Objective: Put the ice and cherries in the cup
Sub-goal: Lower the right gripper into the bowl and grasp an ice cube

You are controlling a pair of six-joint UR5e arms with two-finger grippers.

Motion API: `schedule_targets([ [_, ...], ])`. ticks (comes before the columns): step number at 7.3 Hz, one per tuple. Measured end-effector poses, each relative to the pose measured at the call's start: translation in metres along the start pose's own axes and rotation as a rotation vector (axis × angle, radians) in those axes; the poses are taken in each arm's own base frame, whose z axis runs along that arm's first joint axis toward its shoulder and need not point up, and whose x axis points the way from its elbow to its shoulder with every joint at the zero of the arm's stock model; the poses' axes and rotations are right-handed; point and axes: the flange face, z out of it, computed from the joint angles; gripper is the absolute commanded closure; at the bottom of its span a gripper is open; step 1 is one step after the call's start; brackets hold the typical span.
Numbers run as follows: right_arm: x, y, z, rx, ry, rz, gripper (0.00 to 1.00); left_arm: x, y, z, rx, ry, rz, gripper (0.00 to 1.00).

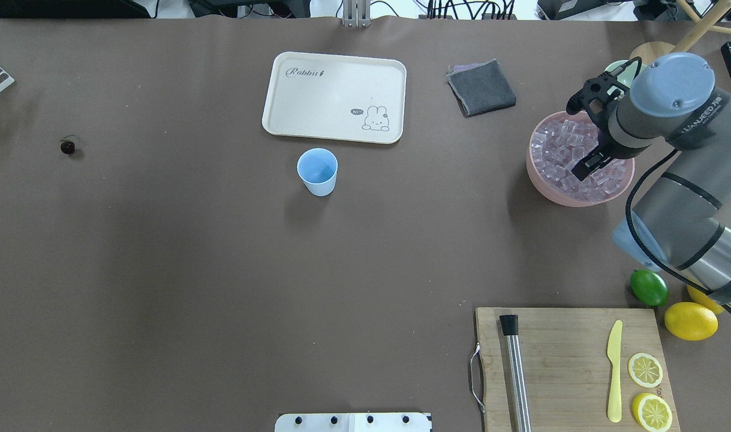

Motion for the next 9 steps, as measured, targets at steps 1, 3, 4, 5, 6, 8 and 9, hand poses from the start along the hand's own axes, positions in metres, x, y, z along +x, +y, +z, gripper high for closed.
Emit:
schedule_targets([
  [1,-0.002,0.001,0.002,-0.003,0.004,-0.003,0.28,-0.001,0.001,0.001,0.0,0.0,0.0,0.02],
  [3,-0.008,0.006,0.009,-0.014,0.013,-0.013,0.28,-0.002,0.001,0.001,0.0,-0.002,0.0,0.02],
  [4,-0.012,0.007,0.012,-0.018,0.016,-0.019,0.42,-0.002,0.001,0.001,0.0,-0.003,0.0,0.02],
  [5,-0.013,0.008,0.013,-0.021,0.019,-0.021,0.76,-0.001,0.0,0.001,0.0,-0.003,0.001,0.02],
  [6,-0.013,0.009,0.015,-0.025,0.02,-0.022,1.0,-0.001,0.0,0.001,0.0,-0.003,0.001,0.02],
  [8,-0.013,0.009,0.017,-0.03,0.025,-0.023,1.0,-0.001,0.0,0.001,0.0,-0.003,0.003,0.02],
  [9,-0.012,0.007,0.017,-0.026,0.037,-0.027,1.0,-0.001,0.0,0.001,0.0,-0.004,0.003,0.02],
])
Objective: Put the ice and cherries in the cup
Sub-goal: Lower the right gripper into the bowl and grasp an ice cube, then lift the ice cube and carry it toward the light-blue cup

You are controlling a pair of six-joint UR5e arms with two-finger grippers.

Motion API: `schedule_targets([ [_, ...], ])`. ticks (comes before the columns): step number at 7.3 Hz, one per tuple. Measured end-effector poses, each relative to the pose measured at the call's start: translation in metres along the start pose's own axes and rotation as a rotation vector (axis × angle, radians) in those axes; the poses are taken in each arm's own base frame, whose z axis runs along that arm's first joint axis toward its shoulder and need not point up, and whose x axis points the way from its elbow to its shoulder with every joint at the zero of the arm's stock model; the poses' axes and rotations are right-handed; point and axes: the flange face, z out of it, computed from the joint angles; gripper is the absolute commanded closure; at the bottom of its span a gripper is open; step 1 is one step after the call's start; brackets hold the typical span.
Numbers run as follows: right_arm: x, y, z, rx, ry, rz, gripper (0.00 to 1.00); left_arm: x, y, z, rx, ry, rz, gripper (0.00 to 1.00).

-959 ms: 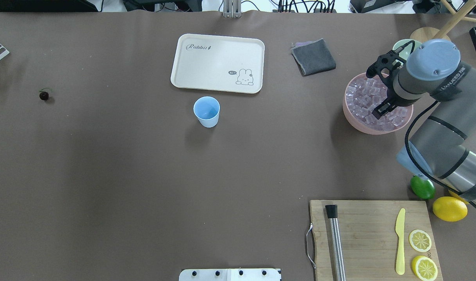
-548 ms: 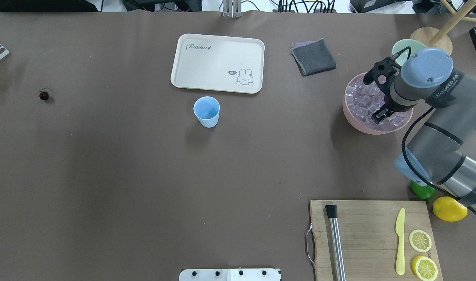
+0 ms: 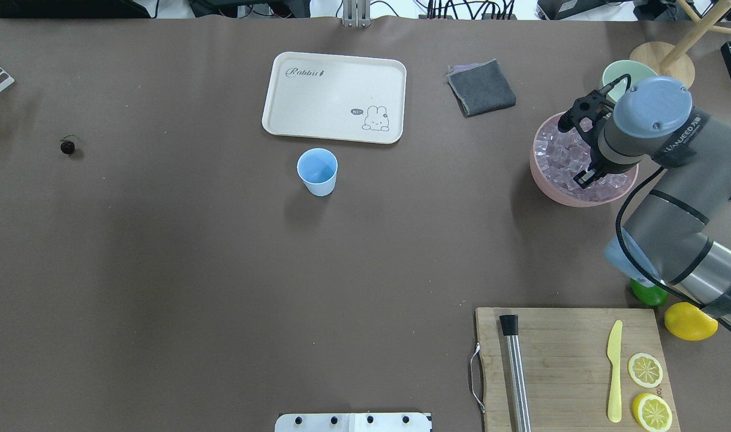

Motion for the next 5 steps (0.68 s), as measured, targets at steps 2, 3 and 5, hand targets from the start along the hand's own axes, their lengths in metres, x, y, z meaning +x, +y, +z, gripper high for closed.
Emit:
schedule_targets([
  [2,0.009,-0.005,-0.008,0.014,0.019,0.008,1.0,0.001,-0.001,0.0,0.0,0.0,0.0,0.02],
  [3,0.019,-0.014,-0.02,0.027,0.022,0.024,1.0,0.001,-0.002,-0.001,-0.001,0.0,-0.001,0.02],
  [5,0.025,-0.043,-0.059,0.051,0.03,0.048,1.0,0.002,-0.003,-0.001,-0.001,0.0,-0.002,0.02],
])
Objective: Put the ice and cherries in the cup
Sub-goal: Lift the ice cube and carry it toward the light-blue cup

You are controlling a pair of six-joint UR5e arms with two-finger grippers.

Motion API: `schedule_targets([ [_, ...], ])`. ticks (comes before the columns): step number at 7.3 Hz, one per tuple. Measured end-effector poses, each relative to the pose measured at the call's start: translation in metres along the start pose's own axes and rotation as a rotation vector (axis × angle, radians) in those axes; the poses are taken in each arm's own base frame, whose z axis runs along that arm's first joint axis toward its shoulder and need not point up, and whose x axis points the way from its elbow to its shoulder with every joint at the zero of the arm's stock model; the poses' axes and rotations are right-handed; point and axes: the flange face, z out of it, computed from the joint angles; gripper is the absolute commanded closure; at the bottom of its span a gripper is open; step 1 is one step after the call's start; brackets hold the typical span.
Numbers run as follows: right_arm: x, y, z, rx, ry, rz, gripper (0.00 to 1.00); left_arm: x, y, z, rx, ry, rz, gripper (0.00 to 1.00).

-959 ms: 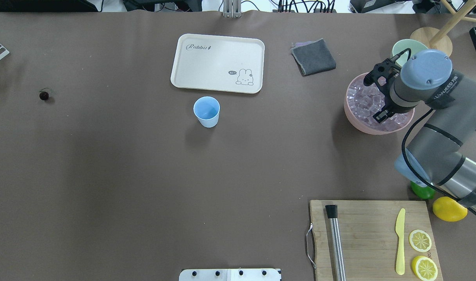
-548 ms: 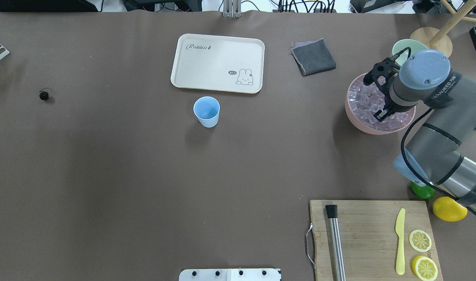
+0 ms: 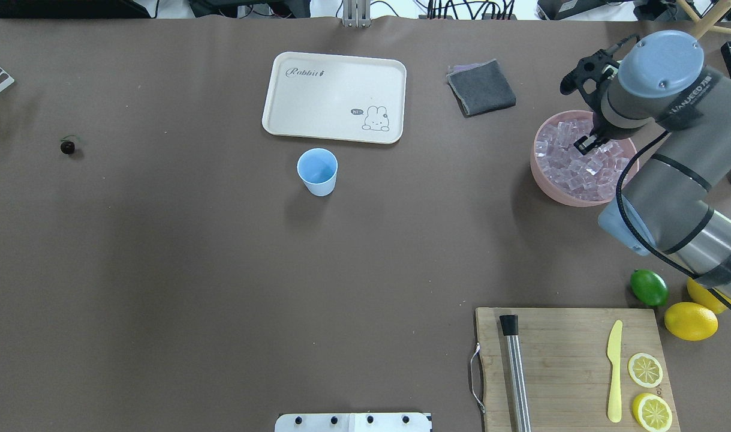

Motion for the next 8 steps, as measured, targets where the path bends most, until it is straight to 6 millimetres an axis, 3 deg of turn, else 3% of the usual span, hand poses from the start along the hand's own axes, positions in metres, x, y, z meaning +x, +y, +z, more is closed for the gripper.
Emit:
schedule_targets([
  [2,0.001,-0.035,-0.04,0.054,-0.004,0.017,1.0,0.0,-0.001,-0.002,0.004,0.001,-0.001,0.02],
  [5,-0.029,-0.107,-0.136,0.177,-0.087,0.07,1.0,-0.003,-0.002,-0.01,0.019,0.003,-0.004,0.02],
  [6,-0.05,-0.127,-0.167,0.22,-0.134,0.115,1.0,-0.006,0.0,-0.015,0.026,0.005,-0.005,0.02],
  [7,-0.079,-0.141,-0.183,0.254,-0.181,0.155,1.0,-0.006,0.0,-0.018,0.033,0.008,-0.003,0.02],
  [8,-0.115,-0.156,-0.184,0.291,-0.24,0.185,1.0,-0.005,0.001,-0.02,0.037,0.012,0.001,0.02],
])
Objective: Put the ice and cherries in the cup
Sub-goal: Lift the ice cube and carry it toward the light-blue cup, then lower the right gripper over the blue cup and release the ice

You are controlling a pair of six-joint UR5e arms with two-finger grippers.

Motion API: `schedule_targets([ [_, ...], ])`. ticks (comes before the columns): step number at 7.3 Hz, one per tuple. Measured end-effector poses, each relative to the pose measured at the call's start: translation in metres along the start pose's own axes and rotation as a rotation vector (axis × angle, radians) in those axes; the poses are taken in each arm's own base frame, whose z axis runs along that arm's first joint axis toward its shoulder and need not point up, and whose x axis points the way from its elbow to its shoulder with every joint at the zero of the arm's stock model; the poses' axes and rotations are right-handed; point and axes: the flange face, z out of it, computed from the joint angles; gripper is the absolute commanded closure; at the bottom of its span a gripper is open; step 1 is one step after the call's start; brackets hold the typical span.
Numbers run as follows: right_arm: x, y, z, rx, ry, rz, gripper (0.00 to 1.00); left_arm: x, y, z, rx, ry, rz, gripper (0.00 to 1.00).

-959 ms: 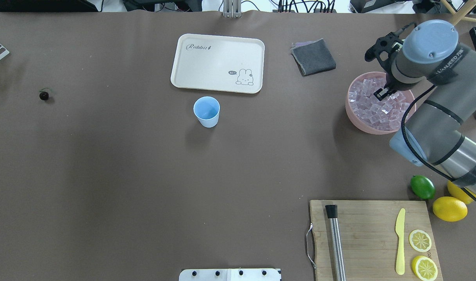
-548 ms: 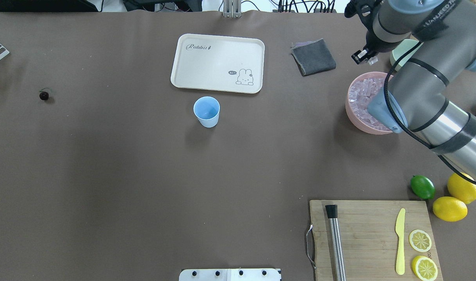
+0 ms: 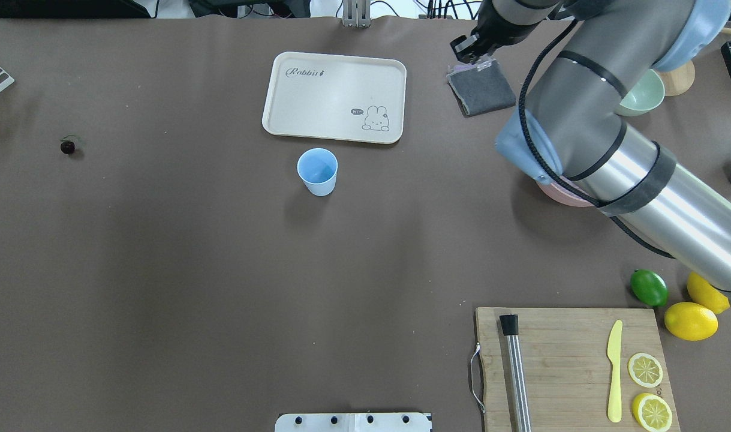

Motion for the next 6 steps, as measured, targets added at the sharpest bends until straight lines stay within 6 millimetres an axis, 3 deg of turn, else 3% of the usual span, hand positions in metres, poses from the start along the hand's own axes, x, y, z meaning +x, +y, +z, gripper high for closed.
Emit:
schedule_targets([
  [2,-0.064,-0.006,0.033,0.042,-0.101,0.03,1.0,0.001,0.0,-0.002,0.004,0.004,0.005,0.02],
  [6,-0.146,-0.009,0.074,0.096,-0.196,-0.004,1.0,0.003,0.005,-0.004,0.009,0.008,0.018,0.02],
])
